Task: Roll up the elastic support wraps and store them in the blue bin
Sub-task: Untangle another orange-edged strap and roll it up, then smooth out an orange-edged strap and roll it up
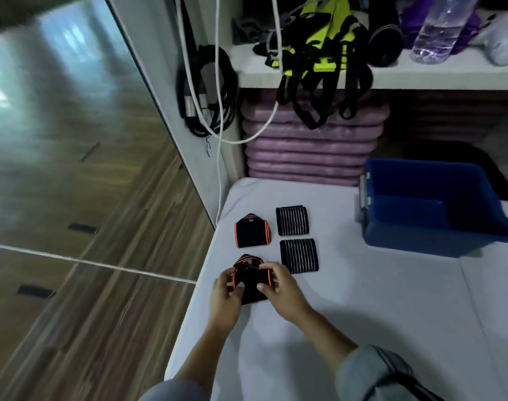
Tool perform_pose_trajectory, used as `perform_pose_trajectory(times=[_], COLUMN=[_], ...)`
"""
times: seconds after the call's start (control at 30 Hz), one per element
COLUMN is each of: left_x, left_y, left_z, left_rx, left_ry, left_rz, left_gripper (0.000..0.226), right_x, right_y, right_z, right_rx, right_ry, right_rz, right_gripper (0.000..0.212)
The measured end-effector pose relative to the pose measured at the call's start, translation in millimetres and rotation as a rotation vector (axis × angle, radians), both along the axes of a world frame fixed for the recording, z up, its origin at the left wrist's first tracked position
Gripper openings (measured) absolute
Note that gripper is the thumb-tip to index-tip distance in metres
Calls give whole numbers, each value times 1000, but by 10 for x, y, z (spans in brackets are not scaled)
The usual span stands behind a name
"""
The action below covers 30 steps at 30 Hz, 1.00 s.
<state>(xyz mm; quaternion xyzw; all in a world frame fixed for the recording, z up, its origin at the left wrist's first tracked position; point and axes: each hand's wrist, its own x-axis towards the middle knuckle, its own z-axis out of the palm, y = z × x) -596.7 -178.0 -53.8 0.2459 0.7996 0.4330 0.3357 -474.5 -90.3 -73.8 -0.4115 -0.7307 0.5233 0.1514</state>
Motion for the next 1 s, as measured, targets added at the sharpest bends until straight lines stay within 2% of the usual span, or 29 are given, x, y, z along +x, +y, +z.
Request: perform_pose_trajectory(times=[0.13, 0.3, 0.6, 0.7, 0.83, 1.0], left_x=[-93, -144, -130, -99, 49, 532], left_y=[155, 152, 103, 103, 175, 367], left_z=[-38, -79, 15, 102, 252, 347], left_rx=[-34, -151, -131, -103, 51, 173], left_ry=[32, 222, 245, 390, 687, 752], left_rz=[-100, -243, -224, -213, -327, -526], left_gripper=[47, 51, 55, 53, 33, 28], right_x=[-160, -254, -154, -54, 300, 1003], right_y=[103, 33, -54, -77, -107, -132], right_z=[-67, -117, -31, 52, 153, 173], right_rx=[41, 124, 193, 233, 368, 585], right_ry=[-58, -91, -31, -5, -11, -232], right_rz=[-31, -57, -93, -107, -207, -318], right_gripper=[42, 47, 46, 40, 34, 43])
